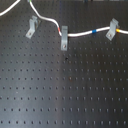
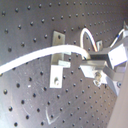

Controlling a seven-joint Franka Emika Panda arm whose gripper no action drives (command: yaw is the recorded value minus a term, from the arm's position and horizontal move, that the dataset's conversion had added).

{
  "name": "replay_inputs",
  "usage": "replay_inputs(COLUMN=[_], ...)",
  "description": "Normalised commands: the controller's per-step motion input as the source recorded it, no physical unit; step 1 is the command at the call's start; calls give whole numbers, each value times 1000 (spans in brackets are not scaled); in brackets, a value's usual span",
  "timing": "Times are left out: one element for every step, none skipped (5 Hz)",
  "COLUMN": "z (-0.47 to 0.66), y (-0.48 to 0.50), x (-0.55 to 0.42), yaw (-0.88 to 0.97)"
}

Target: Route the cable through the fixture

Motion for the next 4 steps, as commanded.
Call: replay_inputs(z=[169,19,324,288], y=[-26,0,-8,16], x=[226,0,-127,-64], yaw=[289,0,509,580])
